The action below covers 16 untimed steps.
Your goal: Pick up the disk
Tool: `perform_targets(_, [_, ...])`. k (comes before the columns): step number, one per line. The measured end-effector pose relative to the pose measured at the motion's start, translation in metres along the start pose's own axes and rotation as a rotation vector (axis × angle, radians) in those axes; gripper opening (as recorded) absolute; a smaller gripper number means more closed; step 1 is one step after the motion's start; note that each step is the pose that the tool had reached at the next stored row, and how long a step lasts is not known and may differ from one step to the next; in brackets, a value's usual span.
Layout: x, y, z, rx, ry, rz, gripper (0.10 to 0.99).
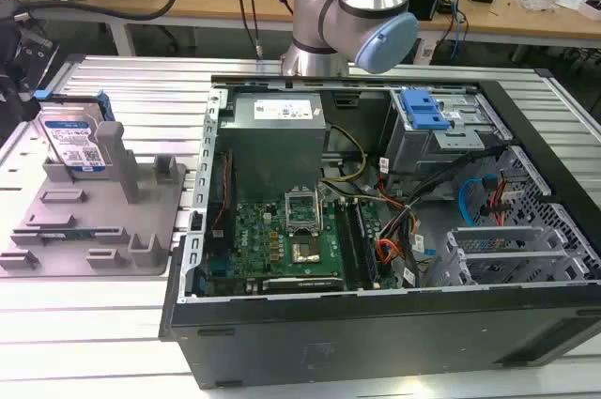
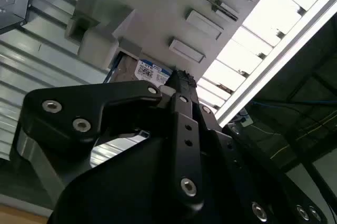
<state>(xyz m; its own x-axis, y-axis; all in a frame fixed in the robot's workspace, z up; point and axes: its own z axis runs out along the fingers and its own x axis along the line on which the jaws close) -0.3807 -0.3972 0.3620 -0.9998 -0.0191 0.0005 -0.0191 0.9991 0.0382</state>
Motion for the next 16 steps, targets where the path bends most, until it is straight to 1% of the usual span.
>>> perform_targets(11, [0.0001, 0.0000, 0.0000, 0.000, 0.0003, -0.009, 0.106])
perform_targets(12, [0.0001, 0.0000, 0.0000, 0.000, 0.0009, -0.021, 0.106])
perform_targets(16, [0.0001, 0.0000, 0.0000, 0.000, 0.0040, -0.106, 0.106])
